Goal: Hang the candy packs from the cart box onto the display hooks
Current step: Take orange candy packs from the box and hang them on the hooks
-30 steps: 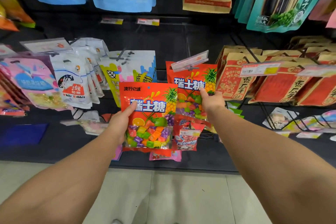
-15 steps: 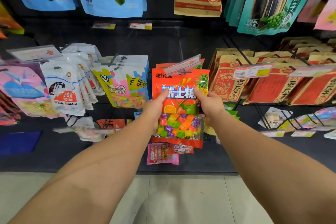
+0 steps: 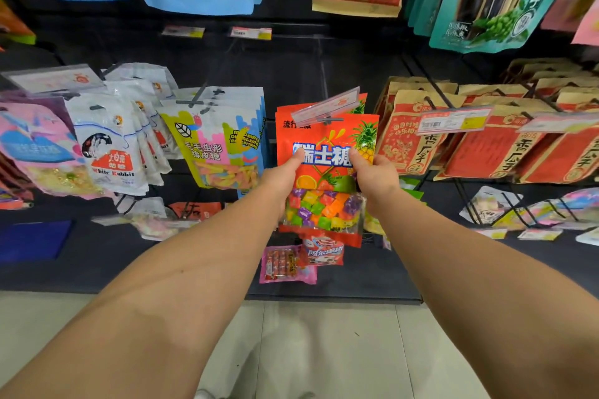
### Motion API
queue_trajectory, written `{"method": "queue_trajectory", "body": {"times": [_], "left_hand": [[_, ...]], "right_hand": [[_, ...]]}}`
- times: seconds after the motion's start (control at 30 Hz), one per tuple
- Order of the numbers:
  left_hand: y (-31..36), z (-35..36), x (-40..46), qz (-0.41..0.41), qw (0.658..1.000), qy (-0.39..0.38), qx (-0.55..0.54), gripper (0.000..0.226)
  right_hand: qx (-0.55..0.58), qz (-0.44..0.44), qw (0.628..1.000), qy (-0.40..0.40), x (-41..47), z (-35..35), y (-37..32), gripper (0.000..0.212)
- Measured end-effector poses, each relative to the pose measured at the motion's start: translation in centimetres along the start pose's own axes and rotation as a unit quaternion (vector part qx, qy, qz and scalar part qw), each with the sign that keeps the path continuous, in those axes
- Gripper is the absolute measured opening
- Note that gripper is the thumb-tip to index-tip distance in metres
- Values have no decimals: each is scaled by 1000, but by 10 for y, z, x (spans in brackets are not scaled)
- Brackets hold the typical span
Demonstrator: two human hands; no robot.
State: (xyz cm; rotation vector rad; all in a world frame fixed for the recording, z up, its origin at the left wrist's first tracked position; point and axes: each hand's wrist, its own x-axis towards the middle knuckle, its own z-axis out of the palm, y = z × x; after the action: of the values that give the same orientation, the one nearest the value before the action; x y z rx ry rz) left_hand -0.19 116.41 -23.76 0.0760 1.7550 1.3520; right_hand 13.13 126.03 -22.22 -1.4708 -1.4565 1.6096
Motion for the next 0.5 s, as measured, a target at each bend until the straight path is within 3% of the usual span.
{"method": "queue_trajectory", "body": {"times": [0.1,0.23,0.33,0.43,0.5], "left_hand": [[-7,-6,-2,43,994,66,73,91],[-26,-28,-4,99,974,83,185,79],[-35,-61,-8,134,947,105,273,67],[-42,-106,-11,167,901,137,377,60],[-44,-145,-17,171,867,167,437,60]], "right_hand": [[-24,1,999,44,1,2,8,71],[-101,43,991,72,-5,12,23,54],[-193,40,980,-23,-20,37,34,23],[-262,-17,961,-91,-38,81,37,38],[-338,-85,926,-145,-60,119,30,46]]}}
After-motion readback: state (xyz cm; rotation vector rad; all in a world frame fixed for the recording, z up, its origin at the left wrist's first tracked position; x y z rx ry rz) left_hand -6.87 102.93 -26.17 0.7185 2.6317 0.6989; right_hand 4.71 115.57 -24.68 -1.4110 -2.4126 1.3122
